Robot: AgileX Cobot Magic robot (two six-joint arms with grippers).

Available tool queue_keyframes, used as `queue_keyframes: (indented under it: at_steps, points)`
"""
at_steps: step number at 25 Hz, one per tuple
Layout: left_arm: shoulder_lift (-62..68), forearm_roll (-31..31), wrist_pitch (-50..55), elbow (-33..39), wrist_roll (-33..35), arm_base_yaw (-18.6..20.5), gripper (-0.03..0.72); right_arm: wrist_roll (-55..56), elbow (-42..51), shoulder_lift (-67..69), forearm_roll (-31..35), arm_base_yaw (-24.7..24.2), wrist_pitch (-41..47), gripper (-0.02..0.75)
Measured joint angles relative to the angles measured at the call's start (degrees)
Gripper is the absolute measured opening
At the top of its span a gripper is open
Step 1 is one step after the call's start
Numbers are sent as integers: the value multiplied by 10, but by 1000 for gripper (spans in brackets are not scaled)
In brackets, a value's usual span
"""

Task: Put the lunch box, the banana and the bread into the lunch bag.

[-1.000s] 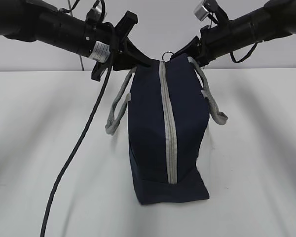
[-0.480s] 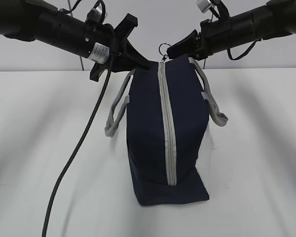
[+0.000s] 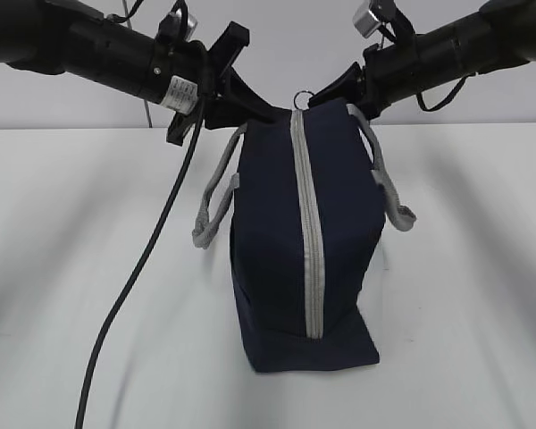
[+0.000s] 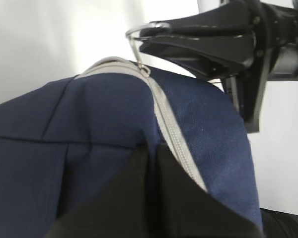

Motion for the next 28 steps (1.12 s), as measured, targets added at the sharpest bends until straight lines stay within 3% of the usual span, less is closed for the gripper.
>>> queue_keyframes:
  at_steps: [14, 28]
  points:
    - [1, -31, 16, 0, 34, 0, 5, 9, 0, 0, -58, 0, 20, 0]
    - [8, -16, 44, -47, 46, -1, 5, 61, -1, 0, -115, 0, 13, 0]
